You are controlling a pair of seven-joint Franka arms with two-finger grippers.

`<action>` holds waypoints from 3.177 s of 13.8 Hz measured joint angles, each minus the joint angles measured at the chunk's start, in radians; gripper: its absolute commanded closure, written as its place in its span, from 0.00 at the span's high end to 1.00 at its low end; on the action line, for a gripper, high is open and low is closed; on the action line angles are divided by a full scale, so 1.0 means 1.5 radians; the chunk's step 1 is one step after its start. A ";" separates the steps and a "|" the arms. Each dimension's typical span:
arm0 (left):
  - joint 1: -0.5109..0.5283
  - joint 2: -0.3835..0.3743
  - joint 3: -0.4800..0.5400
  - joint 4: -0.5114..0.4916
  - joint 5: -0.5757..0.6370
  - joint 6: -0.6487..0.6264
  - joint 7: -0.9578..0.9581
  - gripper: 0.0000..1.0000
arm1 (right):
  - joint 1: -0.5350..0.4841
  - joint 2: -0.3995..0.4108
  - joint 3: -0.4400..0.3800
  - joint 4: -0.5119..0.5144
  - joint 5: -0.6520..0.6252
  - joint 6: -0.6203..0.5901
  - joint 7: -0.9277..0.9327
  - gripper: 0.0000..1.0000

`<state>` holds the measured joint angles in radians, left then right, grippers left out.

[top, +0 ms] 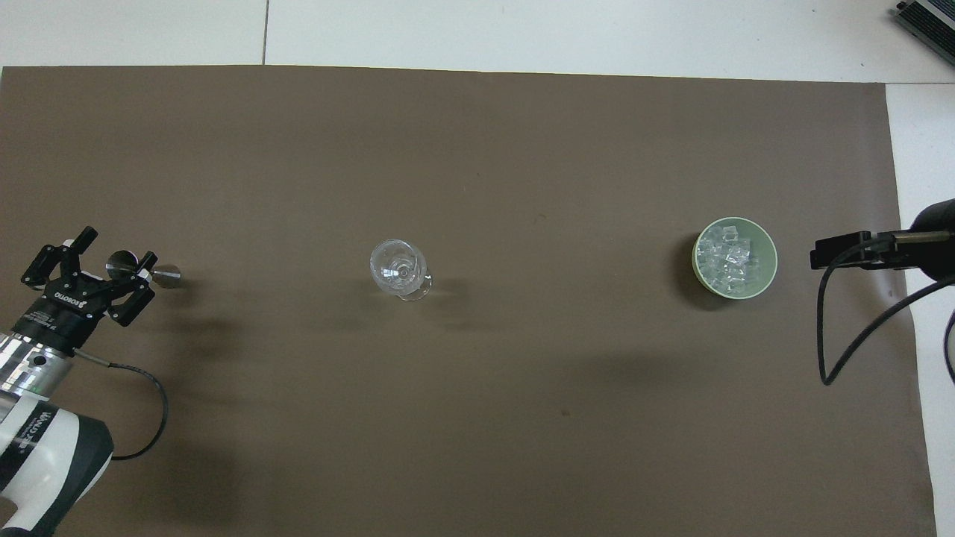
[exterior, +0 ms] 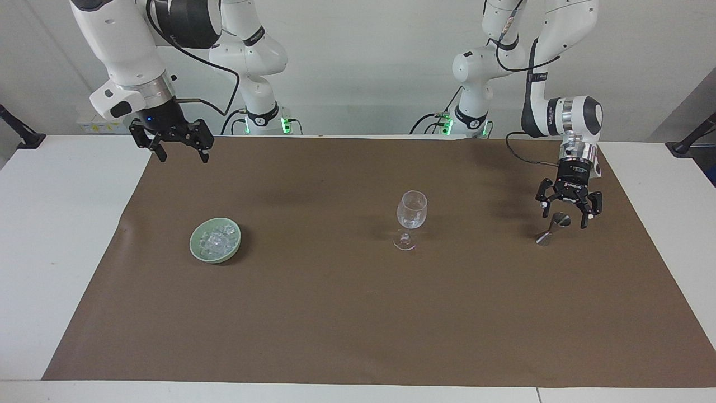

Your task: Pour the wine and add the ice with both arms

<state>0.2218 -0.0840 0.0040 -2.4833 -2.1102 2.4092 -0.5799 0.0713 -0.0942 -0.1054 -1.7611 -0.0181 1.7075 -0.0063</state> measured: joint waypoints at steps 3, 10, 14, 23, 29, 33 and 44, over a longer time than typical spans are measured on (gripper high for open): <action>-0.054 -0.032 -0.002 0.022 0.037 0.080 -0.004 1.00 | 0.000 -0.001 -0.001 0.020 0.000 -0.032 0.022 1.00; -0.128 -0.079 -0.004 0.054 0.280 0.166 -0.012 1.00 | 0.000 -0.001 -0.001 0.029 0.000 -0.039 0.047 1.00; -0.128 -0.094 -0.006 0.060 0.429 0.166 -0.013 1.00 | 0.000 -0.001 -0.001 -0.016 0.000 0.035 -0.008 1.00; -0.081 -0.114 -0.001 0.122 0.842 0.009 -0.015 1.00 | 0.000 0.046 -0.001 -0.183 0.000 0.268 -0.285 1.00; -0.076 -0.109 -0.011 0.262 1.186 -0.199 -0.013 1.00 | 0.000 0.101 -0.003 -0.220 0.000 0.362 -0.335 1.00; -0.131 -0.074 -0.023 0.385 1.339 -0.366 -0.009 1.00 | -0.002 0.152 -0.005 -0.227 0.000 0.423 -0.335 1.00; -0.170 -0.051 -0.014 0.496 1.400 -0.500 0.231 1.00 | -0.007 0.176 -0.006 -0.242 0.001 0.449 -0.334 0.68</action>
<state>-0.0334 -0.1603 -0.0169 -1.7389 -0.0104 1.6590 -0.2334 0.0615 0.1694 -0.1146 -2.1242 -0.0169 2.3815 -0.5066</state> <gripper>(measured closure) 0.000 0.295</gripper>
